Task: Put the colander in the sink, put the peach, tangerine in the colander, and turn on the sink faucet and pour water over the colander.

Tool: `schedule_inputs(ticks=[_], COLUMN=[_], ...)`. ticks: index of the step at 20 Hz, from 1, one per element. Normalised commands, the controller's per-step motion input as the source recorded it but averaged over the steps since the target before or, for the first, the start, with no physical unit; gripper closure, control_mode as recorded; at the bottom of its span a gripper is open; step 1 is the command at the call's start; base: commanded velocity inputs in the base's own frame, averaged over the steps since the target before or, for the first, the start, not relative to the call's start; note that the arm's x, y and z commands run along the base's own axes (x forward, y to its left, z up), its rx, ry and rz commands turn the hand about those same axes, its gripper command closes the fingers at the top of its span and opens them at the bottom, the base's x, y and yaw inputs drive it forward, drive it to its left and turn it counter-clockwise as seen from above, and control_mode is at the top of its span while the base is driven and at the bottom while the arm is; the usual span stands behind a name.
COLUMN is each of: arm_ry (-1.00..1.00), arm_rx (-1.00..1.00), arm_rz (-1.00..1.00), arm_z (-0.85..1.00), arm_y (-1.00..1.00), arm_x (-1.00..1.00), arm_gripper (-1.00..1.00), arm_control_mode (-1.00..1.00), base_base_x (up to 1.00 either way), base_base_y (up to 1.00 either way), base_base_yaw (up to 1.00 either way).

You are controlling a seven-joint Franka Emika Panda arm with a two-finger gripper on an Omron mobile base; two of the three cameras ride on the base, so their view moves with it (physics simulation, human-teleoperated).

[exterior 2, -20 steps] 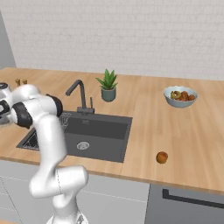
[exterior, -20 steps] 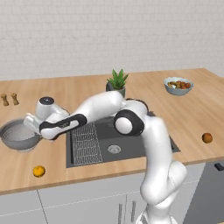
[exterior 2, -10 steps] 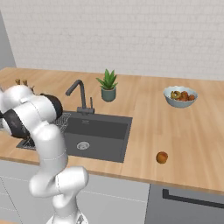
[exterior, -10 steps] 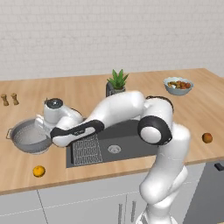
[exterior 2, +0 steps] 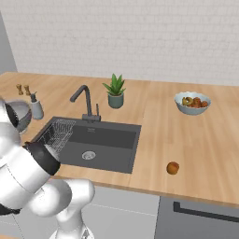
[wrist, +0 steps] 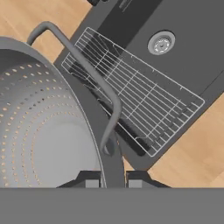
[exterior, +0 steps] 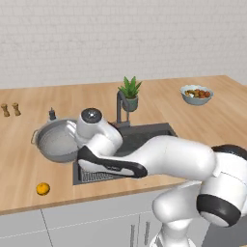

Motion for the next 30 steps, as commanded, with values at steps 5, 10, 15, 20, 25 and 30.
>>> schedule_inputs(ticks=[5,10,15,20,25,30], arm_ry=[0.04,0.03,0.0,0.0,0.0,0.0], arm_rx=[0.0,0.0,0.0,0.0,0.0,0.0], arm_rz=[-0.02,0.0,0.0,0.01,0.0,0.0], arm_z=[0.68,0.67,0.48,0.19,0.23,0.06], arm_y=[-1.0,-0.98,-0.67,-0.7,-1.0,-0.93], arm_x=[-0.13,-0.27,-0.82,-0.8,-0.06,-0.2], arm_gripper=[1.0,1.0,1.0,1.0,1.0,1.0], arm_control_mode=[-1.0,-1.0,-1.0,-1.0,-1.0,-1.0], base_base_x=[0.0,0.0,0.0,0.0,0.0,0.0], base_base_y=[0.0,0.0,0.0,0.0,0.0,0.0], base_base_yaw=[0.0,0.0,0.0,0.0,0.0,0.0])
